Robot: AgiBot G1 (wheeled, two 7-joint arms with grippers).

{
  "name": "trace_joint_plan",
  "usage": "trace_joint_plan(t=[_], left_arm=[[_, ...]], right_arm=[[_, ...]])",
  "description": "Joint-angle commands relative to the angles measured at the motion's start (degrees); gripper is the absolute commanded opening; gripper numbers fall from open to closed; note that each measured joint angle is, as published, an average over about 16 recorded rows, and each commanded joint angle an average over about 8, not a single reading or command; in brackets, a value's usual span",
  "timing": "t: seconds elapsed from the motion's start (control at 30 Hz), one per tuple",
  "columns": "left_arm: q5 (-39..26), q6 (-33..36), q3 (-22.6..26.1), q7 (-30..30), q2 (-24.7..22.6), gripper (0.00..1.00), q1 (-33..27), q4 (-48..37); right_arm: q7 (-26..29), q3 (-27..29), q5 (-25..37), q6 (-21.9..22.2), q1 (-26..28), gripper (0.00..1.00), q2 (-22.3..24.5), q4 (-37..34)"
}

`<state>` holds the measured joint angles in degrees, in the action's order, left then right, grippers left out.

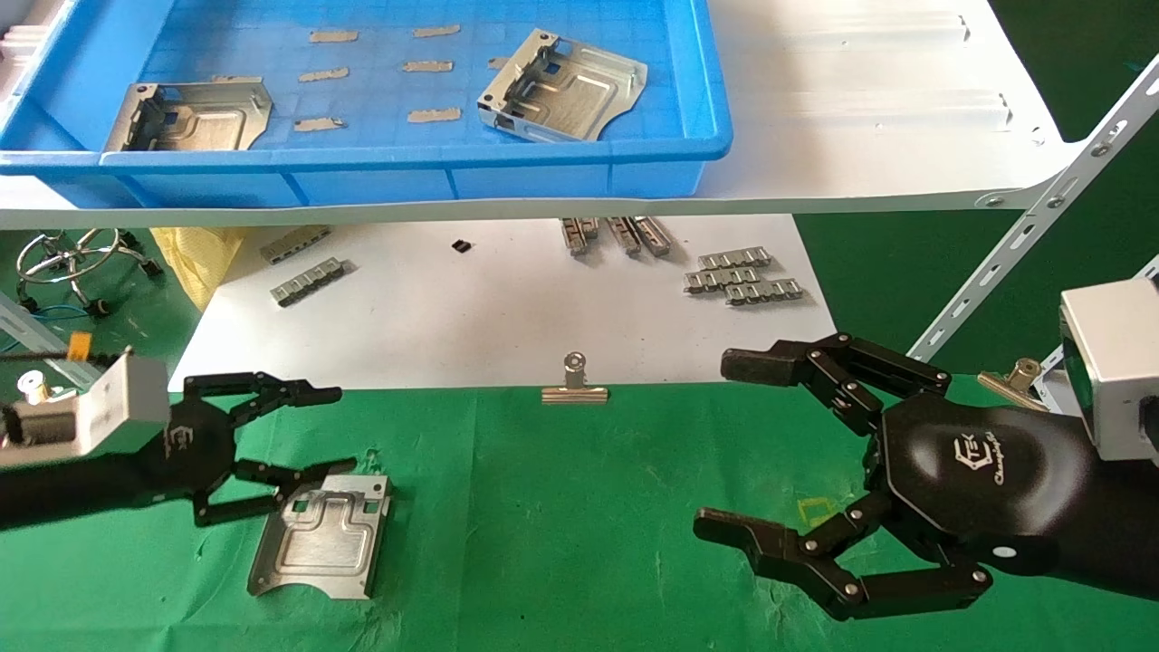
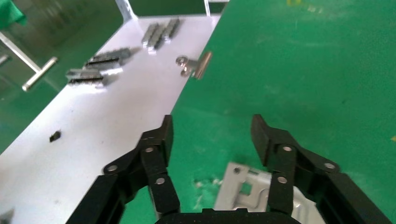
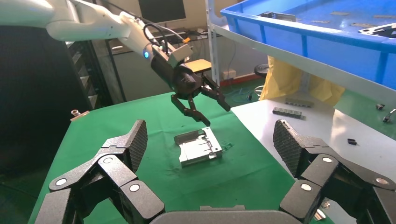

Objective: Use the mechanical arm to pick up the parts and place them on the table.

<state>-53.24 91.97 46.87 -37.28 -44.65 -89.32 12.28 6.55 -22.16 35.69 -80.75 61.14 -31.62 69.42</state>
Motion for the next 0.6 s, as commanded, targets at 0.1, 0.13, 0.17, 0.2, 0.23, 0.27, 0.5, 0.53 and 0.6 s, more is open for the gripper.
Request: trace_joint_plan(t=[0.1,0.13,0.17,0.2,0.23,0.27,0.5,0.53,0.6], left_arm=[[2.9,0.19,-0.7,2.79,0.87,1.0,1.89,0.94],[2.91,0.19,-0.71,2.65,0.89,1.0,1.91,1.0],[2.61,0.15,-0.65,2.42,0.82,1.0,1.71,0.95],[2.45,0.13,-0.63,2.31,0.78,1.0,1.6,0.94],[2.31,0.1,-0.62,2.24,0.74,1.0,1.5,0.96],[2.17,0.08,-0.64,2.22,0.72,1.0,1.44,1.01],[2.52,-0.34,-2.45,4.91,1.22,1.0,2.93,4.66],[2.67,-0.44,-2.93,5.62,1.36,1.0,3.34,5.6],[2.99,-0.65,-3.95,7.18,1.67,1.0,4.24,7.64]], right_arm=[[0.0,0.01,-0.01,0.01,-0.01,1.0,0.0,0.0],[0.0,0.01,-0.01,0.01,-0.01,1.0,0.0,0.0],[0.0,0.0,0.0,0.01,-0.01,1.0,0.0,0.0],[0.0,0.0,0.0,0.01,-0.01,1.0,0.0,0.0],[0.0,0.0,0.0,0.0,-0.01,1.0,0.0,0.0],[0.0,0.0,0.0,0.0,-0.01,1.0,0.0,0.0],[0.0,0.0,-0.01,0.0,-0.01,1.0,0.0,0.0],[0.0,0.0,-0.01,0.0,-0.01,1.0,0.0,0.0],[0.0,0.0,-0.01,0.0,-0.01,1.0,0.0,0.0]])
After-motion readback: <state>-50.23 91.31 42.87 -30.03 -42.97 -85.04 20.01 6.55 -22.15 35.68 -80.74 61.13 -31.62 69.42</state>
